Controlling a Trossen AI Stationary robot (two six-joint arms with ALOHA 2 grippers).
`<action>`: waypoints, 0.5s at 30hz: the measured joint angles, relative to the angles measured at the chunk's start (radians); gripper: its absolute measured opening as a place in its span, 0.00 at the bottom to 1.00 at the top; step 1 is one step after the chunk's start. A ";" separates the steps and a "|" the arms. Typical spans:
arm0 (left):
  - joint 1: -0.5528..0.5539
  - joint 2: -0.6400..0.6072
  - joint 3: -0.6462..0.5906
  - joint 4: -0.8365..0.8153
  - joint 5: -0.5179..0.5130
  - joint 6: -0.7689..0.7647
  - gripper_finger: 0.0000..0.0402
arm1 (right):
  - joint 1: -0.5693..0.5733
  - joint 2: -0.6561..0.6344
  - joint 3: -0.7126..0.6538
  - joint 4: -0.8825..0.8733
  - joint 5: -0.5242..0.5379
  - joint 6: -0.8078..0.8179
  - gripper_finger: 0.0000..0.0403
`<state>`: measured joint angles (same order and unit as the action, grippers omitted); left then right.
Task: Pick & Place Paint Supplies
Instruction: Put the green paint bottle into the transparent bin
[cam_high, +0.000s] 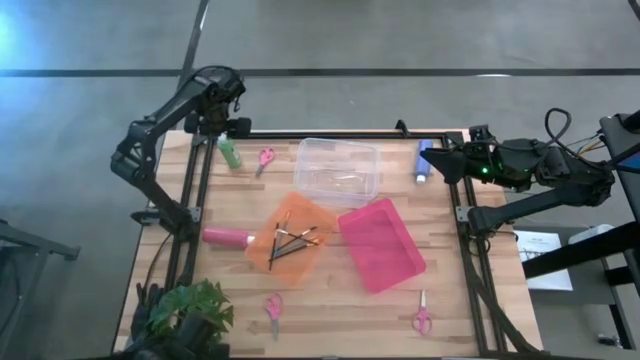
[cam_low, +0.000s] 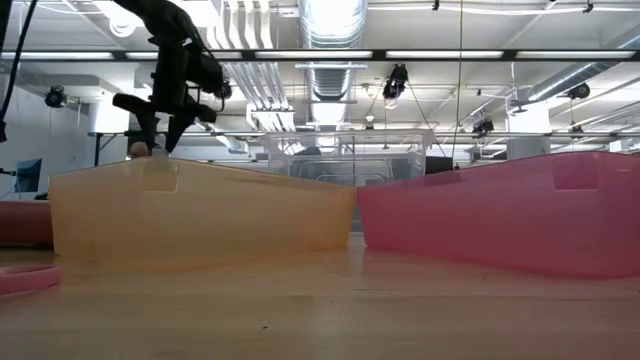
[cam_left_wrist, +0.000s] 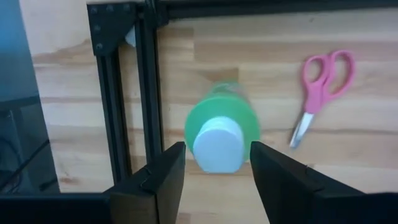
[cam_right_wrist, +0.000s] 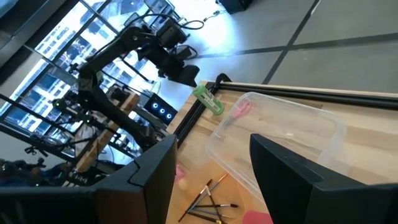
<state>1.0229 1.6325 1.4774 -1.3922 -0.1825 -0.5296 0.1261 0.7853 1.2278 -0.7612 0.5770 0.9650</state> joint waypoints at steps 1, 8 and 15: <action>0.000 0.000 -0.015 0.004 0.000 -0.002 0.46 | 0.000 0.000 0.000 -0.001 0.000 0.000 0.49; 0.000 -0.003 -0.072 0.045 0.004 -0.010 0.46 | 0.000 0.000 0.000 -0.016 0.001 0.005 0.49; 0.006 -0.011 -0.063 0.068 0.011 -0.005 0.46 | 0.000 -0.016 0.000 -0.021 0.003 0.014 0.49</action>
<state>1.0291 1.6217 1.4143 -1.3240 -0.1710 -0.5346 0.1261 0.7698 1.2278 -0.7826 0.5797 0.9788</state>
